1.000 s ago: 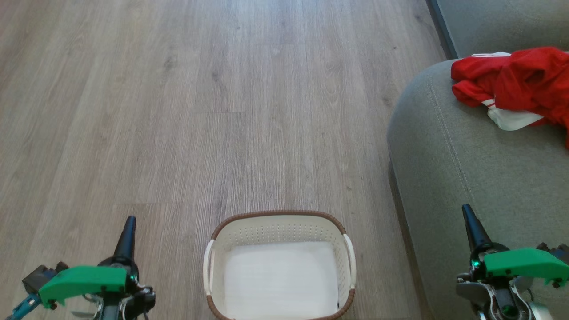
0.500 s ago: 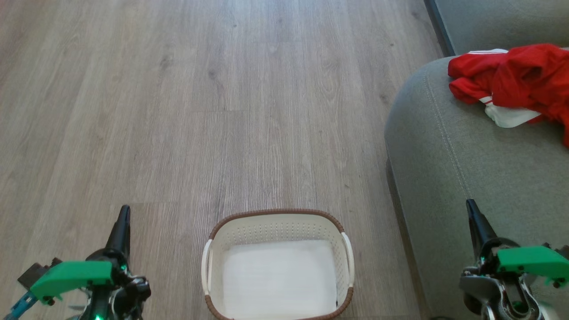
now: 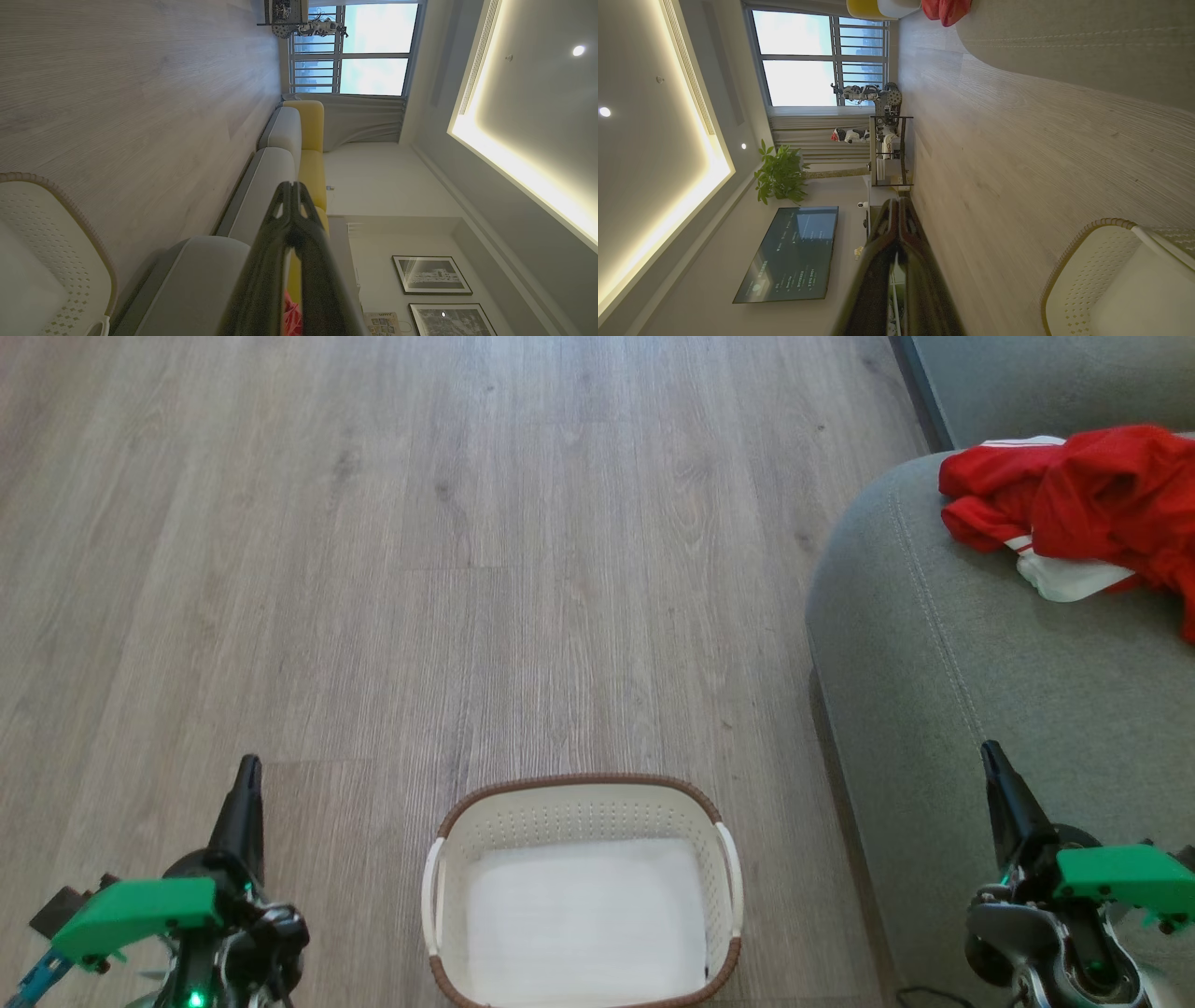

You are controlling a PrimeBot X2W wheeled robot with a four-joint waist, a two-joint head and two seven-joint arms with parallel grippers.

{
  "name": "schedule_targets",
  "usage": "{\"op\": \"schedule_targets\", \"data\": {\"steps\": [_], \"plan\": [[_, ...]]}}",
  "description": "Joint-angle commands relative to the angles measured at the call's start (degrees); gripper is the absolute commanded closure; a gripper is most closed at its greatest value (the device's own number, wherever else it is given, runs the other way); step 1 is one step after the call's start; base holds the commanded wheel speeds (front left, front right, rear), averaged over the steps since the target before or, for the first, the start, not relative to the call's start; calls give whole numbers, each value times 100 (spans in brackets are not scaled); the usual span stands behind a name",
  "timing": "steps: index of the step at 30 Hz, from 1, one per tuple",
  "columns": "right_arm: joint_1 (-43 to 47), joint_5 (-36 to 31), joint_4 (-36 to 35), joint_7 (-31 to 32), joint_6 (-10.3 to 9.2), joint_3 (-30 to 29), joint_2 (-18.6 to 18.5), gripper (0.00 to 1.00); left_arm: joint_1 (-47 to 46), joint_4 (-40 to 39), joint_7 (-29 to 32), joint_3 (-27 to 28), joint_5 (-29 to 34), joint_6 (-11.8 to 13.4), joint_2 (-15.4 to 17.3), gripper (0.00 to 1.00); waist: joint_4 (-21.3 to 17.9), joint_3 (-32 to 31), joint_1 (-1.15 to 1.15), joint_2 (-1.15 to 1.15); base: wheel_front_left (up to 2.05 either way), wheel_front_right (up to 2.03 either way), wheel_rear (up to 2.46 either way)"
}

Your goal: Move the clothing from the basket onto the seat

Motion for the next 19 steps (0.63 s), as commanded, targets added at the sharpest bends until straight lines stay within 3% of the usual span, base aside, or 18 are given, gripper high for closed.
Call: {"op": "schedule_targets", "data": {"steps": [1, 19], "plan": [[-299, 34, -228, 32, -1, 94, -27, 100, -282, -203, 39, 204, -19, -37, 30, 100, 1, 0, 0, 0, 0, 0, 0], [-299, 34, -228, 32, -1, 95, -27, 100, -283, -204, 42, 209, -15, -37, 27, 100, 1, 0, 0, 0, 0, 0, 0]]}}
